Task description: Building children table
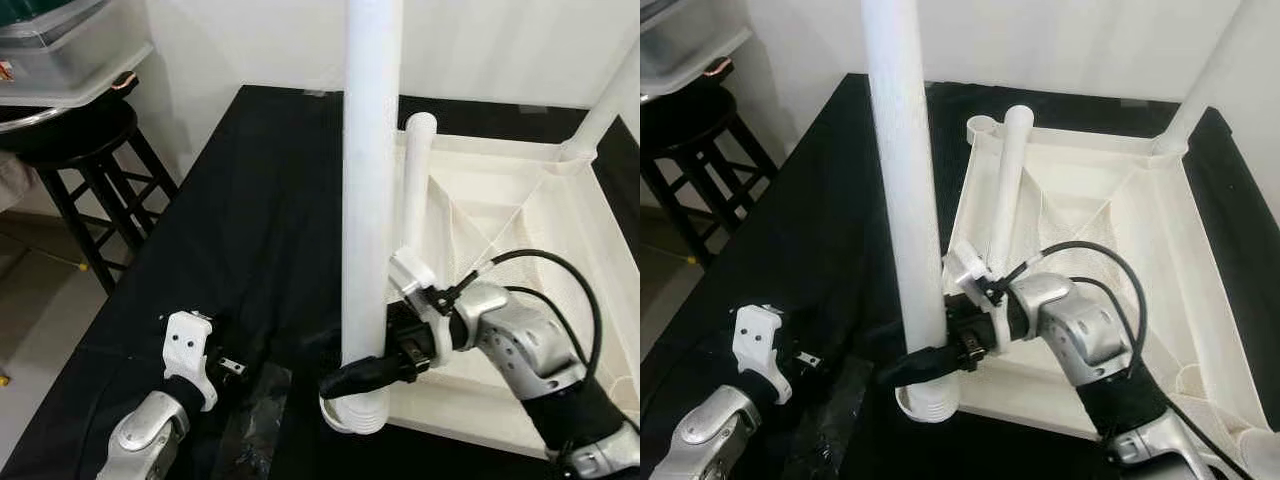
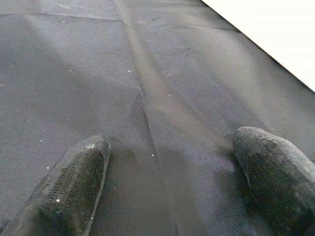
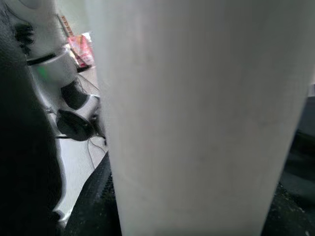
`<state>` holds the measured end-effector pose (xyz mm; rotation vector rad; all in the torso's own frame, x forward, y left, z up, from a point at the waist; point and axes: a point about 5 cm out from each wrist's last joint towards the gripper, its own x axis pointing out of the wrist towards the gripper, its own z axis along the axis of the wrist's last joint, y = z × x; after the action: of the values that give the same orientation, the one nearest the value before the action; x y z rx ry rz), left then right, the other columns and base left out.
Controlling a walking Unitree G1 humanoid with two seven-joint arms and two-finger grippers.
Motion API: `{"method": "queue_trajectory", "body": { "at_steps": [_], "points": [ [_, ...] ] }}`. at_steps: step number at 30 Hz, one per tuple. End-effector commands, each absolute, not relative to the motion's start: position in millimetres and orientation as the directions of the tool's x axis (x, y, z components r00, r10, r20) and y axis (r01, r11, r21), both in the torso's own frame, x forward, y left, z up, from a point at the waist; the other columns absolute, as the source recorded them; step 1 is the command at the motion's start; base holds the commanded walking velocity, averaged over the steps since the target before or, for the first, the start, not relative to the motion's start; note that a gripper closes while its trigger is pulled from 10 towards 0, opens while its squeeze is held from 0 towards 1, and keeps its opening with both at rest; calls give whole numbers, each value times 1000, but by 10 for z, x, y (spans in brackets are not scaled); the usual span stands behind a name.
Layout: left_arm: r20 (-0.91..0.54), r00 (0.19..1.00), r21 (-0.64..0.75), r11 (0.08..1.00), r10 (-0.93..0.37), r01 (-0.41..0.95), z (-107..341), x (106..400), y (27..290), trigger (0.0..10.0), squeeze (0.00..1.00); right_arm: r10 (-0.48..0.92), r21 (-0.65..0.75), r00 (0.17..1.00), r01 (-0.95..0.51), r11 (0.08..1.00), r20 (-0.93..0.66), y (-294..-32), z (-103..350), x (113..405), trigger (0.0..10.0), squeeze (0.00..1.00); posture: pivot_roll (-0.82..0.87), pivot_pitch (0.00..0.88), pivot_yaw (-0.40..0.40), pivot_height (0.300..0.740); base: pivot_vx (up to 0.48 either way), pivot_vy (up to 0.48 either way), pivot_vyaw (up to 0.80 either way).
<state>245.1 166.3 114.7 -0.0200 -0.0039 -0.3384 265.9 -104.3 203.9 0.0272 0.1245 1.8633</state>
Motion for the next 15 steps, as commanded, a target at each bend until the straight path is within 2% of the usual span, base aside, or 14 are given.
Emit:
{"method": "queue_trajectory", "body": {
  "at_steps": [1,3,7,8,15],
  "points": [
    [-77,969,1,972,-234,235,1048,2453,1778,10000,0,962,76,-268,-962,-264,-50,-997,2001,2653,10000,0,-9,258,-8,740,0,0,0],
    [-89,974,15,978,-207,209,1043,2461,1801,10000,0,965,72,-259,-964,-255,-46,-998,2004,2665,10000,0,-7,254,-11,740,0,0,0],
    [-105,976,25,981,-191,194,1032,2470,1815,10000,0,967,66,-251,-967,-248,-41,-1003,2018,2679,10000,0,-8,248,-12,740,-368,0,0],
    [-95,978,-10,983,-184,183,1039,2490,1818,10000,0,971,44,-237,-971,-235,-34,-1025,2083,2715,10000,0,-18,233,-20,740,0,0,0],
    [-87,980,-30,984,-177,175,1033,2543,1813,10000,0,975,-6,-218,-976,-218,-34,-1055,2207,2775,10000,0,-26,215,-27,740,0,0,0]
  ]
}}
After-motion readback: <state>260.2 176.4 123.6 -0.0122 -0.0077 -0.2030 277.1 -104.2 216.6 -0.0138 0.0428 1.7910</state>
